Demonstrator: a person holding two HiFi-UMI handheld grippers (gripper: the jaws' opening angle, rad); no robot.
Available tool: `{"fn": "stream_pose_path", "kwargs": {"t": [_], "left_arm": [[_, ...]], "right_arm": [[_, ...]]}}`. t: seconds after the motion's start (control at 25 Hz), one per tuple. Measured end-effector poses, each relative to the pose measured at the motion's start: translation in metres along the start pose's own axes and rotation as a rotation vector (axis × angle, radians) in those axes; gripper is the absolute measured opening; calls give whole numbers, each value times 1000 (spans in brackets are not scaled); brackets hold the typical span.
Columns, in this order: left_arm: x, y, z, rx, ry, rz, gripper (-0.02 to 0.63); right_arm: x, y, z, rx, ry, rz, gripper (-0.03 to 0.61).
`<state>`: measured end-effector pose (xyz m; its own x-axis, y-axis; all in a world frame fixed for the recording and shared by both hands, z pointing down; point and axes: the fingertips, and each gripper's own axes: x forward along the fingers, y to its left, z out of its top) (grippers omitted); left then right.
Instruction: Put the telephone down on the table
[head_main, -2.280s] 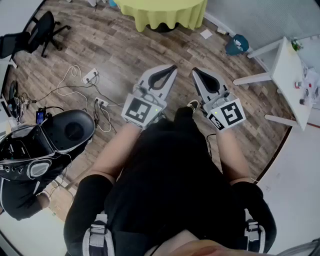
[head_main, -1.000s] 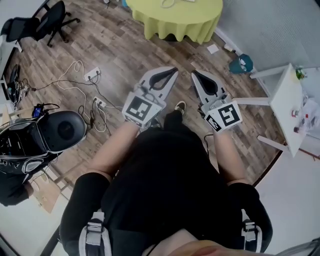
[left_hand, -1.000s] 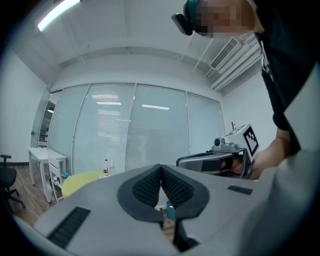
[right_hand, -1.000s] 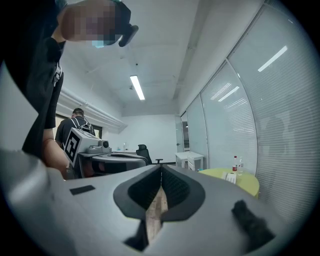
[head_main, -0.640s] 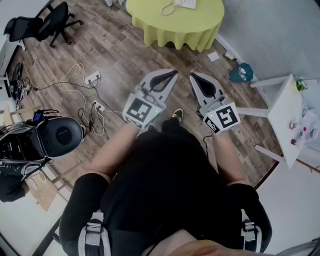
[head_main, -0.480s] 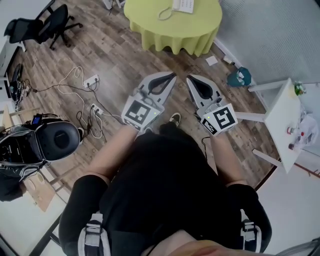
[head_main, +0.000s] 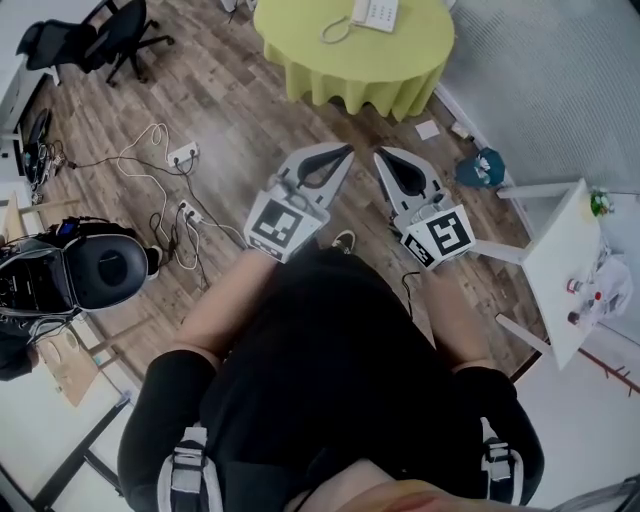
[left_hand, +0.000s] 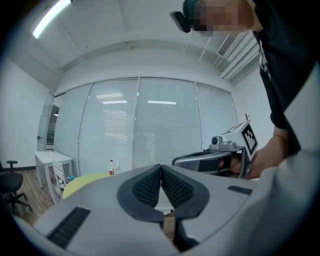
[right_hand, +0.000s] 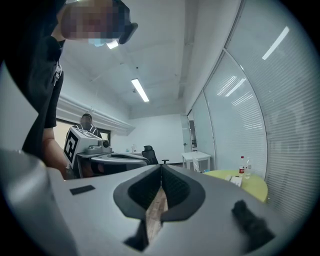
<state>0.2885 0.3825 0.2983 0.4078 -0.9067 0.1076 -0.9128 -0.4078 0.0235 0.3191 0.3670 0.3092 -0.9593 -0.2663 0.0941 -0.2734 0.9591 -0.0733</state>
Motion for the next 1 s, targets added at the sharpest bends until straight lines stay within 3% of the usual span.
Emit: {"fn": "stream_pose_path", "kwargs": {"t": [0.4,1.0], "left_arm": [[34,46,-3,-11,-11,-4,12],[85,165,-3,-34,5,-90,12]], "right_arm": [[38,-42,-5,10,19,-18,17],[148,-106,2,14,51,-91,17]]}}
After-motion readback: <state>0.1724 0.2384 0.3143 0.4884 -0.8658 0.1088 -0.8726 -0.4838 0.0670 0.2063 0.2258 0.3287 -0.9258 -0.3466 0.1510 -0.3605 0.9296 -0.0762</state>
